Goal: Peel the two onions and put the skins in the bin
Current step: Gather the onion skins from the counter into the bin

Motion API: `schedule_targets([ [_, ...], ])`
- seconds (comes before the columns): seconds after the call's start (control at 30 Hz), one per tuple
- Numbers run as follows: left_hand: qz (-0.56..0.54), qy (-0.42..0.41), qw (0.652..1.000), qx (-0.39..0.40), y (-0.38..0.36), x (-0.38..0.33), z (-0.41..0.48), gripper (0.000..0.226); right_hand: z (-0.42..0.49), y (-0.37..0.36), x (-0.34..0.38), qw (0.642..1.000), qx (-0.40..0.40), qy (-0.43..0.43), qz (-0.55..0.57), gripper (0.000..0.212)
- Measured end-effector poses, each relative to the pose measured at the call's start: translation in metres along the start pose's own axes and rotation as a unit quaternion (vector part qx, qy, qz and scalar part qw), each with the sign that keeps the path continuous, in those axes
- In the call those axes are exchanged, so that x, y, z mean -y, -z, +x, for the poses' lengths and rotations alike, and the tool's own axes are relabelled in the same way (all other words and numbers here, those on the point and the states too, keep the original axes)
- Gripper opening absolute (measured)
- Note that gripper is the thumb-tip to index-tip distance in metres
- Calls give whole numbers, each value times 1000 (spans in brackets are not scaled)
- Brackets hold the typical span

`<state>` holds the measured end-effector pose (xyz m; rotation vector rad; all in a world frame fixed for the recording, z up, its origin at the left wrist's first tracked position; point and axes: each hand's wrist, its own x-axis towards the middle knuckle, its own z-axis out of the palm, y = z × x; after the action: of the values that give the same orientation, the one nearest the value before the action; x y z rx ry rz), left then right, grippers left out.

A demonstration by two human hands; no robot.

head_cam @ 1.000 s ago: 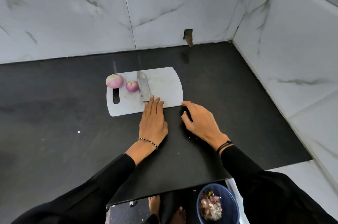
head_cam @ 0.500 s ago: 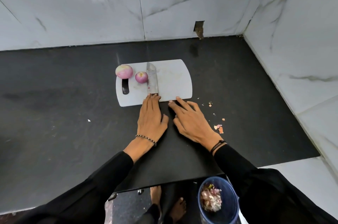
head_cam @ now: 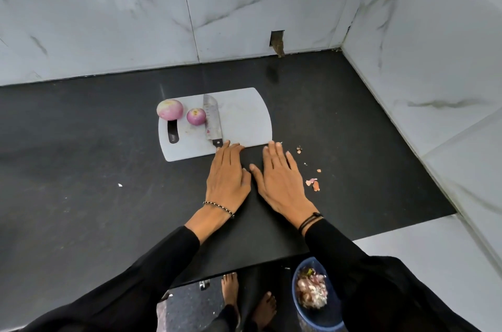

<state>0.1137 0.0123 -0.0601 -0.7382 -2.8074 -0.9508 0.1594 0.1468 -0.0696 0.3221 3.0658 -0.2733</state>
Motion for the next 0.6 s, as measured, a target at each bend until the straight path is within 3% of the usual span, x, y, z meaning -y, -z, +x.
schedule_targets([
  [0.1, 3, -8, 1000, 5, -2, -2, 0, 49, 1, 3, -7, 998, 11, -58, -3, 86],
  [0.17, 2, -12, 1000, 8, -4, -4, 0, 47, 6, 3, -9, 998, 15, -55, 2, 92],
  [0.27, -3, -8, 1000, 13, -7, -10, 0, 45, 16, 0, -11, 997, 35, -64, -1, 85],
  [0.47, -7, -40, 999, 9, -12, -13, -1, 36, -6, 7, -15, 986, 33, -161, -22, 91],
  [0.6, 0, -68, 997, 35, -24, -18, 2, 36, -1, 12, -38, 988, 35, -149, 18, 85],
])
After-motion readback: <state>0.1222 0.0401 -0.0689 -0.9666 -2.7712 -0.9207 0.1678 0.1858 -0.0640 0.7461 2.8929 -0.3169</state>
